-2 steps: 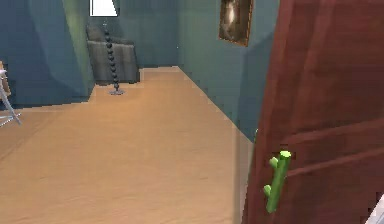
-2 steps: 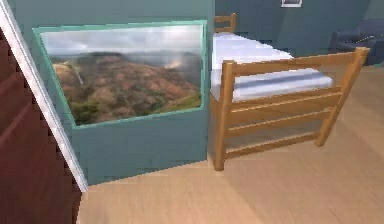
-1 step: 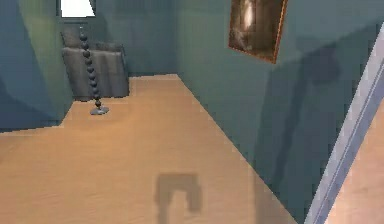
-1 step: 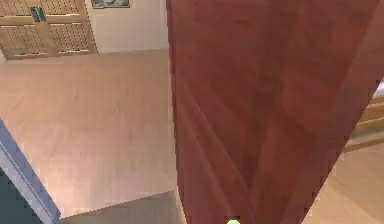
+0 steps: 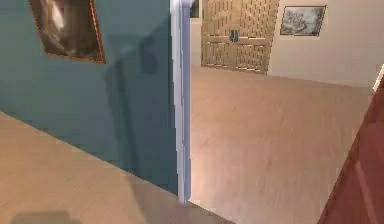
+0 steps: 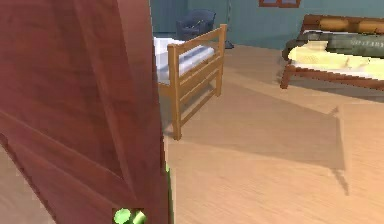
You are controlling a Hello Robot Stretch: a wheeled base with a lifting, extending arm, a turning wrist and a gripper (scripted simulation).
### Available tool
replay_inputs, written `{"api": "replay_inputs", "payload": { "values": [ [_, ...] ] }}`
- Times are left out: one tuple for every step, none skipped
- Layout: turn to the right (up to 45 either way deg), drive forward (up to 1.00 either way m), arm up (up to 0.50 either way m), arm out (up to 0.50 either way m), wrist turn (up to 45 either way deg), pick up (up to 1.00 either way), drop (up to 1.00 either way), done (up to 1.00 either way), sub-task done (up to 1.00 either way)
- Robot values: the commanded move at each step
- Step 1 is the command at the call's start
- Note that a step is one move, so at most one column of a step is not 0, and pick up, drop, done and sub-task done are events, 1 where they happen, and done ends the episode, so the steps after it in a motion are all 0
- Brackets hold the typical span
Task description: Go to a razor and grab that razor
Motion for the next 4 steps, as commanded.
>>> {"api": "replay_inputs", "payload": {
  "values": [
    [27.0, 0.0, 0.0, 0.0, 0.0, 0.0, 0.0, 0.0, 0.0],
    [0.0, 1.0, 0.0, 0.0, 0.0, 0.0, 0.0, 0.0, 0.0],
    [9.0, 0.0, 0.0, 0.0, 0.0, 0.0, 0.0, 0.0, 0.0],
    [0.0, 0.15, 0.0, 0.0, 0.0, 0.0, 0.0, 0.0, 0.0]
  ]
}}
